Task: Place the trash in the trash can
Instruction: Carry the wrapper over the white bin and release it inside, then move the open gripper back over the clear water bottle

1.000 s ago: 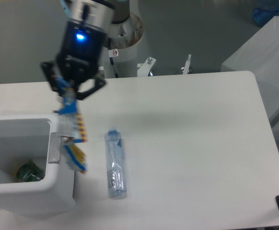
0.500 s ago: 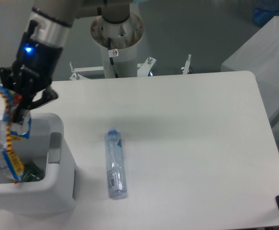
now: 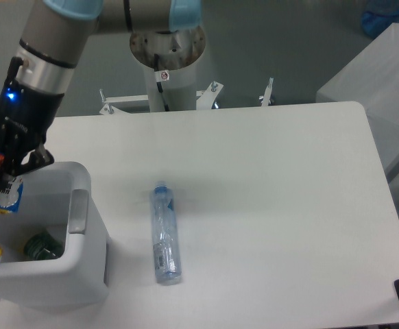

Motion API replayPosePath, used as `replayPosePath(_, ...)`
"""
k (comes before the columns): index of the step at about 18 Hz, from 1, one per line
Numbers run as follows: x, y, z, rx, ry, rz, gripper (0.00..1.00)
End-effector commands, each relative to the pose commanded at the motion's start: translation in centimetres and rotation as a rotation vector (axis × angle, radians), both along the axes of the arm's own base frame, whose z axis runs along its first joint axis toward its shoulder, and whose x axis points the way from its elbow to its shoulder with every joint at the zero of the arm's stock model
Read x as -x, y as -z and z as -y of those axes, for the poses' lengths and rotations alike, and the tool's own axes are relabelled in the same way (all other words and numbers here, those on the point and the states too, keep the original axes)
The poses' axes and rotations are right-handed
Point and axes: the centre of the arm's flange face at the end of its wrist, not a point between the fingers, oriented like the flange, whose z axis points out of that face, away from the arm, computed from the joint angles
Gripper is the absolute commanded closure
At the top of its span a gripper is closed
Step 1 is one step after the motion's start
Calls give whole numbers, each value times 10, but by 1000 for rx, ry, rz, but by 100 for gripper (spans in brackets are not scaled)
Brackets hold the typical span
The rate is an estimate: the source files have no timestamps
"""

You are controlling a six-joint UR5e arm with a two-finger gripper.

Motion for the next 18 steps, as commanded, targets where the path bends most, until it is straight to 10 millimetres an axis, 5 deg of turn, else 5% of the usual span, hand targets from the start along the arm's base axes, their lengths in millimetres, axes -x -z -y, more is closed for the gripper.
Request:
replayPosePath(10, 4, 16, -4, 26, -2, 6, 65)
replayPosePath(18, 3, 11, -3, 18, -3, 0, 27)
